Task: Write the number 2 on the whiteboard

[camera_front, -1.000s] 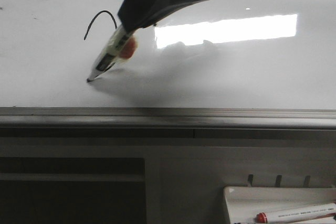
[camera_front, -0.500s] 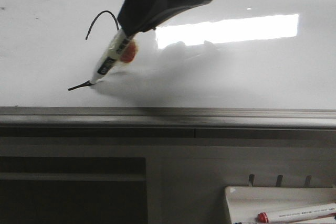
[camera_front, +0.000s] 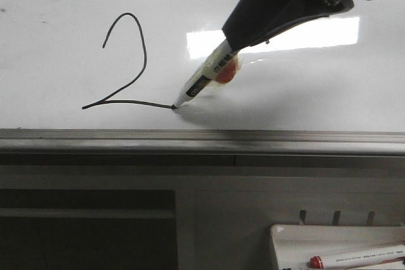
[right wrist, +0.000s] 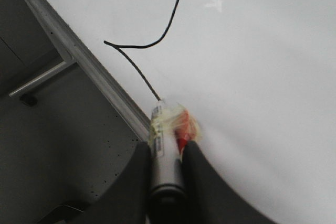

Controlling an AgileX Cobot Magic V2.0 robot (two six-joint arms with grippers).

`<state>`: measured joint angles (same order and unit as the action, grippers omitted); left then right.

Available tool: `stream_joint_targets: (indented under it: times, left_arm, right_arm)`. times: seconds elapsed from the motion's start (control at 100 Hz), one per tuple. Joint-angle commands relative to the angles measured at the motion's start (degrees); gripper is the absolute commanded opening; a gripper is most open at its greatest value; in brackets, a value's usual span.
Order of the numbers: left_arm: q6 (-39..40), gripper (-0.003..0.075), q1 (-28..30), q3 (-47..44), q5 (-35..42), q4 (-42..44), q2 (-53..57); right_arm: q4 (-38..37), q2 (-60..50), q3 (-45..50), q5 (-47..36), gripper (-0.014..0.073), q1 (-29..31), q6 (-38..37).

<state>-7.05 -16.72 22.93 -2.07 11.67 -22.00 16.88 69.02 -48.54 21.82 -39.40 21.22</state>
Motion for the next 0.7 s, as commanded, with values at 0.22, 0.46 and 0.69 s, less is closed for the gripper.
stream_joint_targets:
  times: [0.22,0.46,0.69]
  left_arm:
    - [0.6,0.0,-4.0,1.7,4.0,2.9,-0.7]
    - [0.6,0.0452,-17.1,1.7,4.6,3.0,-6.1]
    - [0.6,0.039,-24.1,1.7,8.9,14.1,-17.1]
  right_arm:
    - [-2.3,-3.3,-5.4,1.0,-0.0068,-6.0,0.3]
    - [-3.2,-1.1,-11.2,1.9,-0.0068,-6.8,0.3]
    - [-0.2,-0.5,-13.0,1.8,-0.0068,-7.4,0.3]
